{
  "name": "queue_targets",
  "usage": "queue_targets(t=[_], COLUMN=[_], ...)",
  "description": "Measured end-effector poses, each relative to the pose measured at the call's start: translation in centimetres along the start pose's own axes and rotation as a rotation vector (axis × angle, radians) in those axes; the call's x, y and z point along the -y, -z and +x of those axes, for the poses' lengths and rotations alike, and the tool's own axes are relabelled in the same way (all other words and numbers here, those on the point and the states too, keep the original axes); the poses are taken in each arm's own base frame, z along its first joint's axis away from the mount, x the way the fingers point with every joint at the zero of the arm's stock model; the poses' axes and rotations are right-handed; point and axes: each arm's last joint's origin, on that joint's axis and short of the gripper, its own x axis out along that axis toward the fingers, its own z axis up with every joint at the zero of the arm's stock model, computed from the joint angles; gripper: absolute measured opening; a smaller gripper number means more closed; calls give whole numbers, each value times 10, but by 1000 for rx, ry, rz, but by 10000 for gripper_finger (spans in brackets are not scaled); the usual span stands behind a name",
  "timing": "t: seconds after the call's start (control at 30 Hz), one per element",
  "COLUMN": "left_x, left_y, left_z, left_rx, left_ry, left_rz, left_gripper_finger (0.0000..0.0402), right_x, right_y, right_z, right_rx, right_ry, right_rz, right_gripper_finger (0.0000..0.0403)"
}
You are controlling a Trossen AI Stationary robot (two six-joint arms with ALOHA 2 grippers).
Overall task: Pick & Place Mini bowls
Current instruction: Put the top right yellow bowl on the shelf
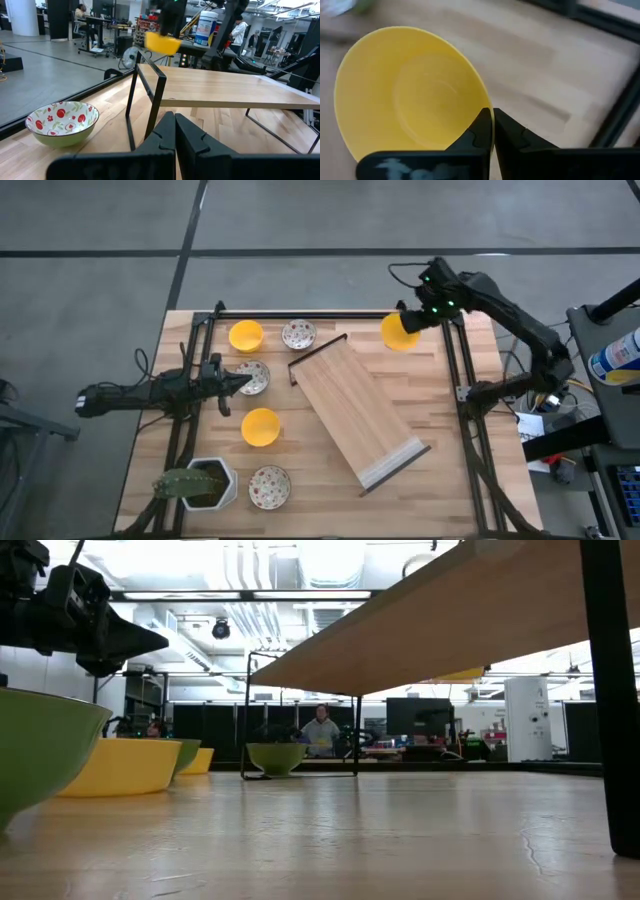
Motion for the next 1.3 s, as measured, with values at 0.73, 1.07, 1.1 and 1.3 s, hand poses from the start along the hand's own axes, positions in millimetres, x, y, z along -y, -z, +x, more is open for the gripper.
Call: queue_targets(t=[0.73,1.07,1.1,1.3], left_x=[0,0,0,0], left_y=[0,0,0,-1], left_z=[0,0,0,0], left_rx=[0,0,0,10], left_ry=[0,0,0,5], left_rz=[0,0,0,-39], left_gripper_finger=[0,0,0,0], right_x=[-135,-167,-170,-181], right_y=[121,148,149,163], right_z=[-21,9,12,25], right_rx=[-173,-267,-277,-339], right_ry=[-257,-185,-177,-166], right_rz=[-373,-490,-498,-555], right_gripper_finger=[8,8,8,8])
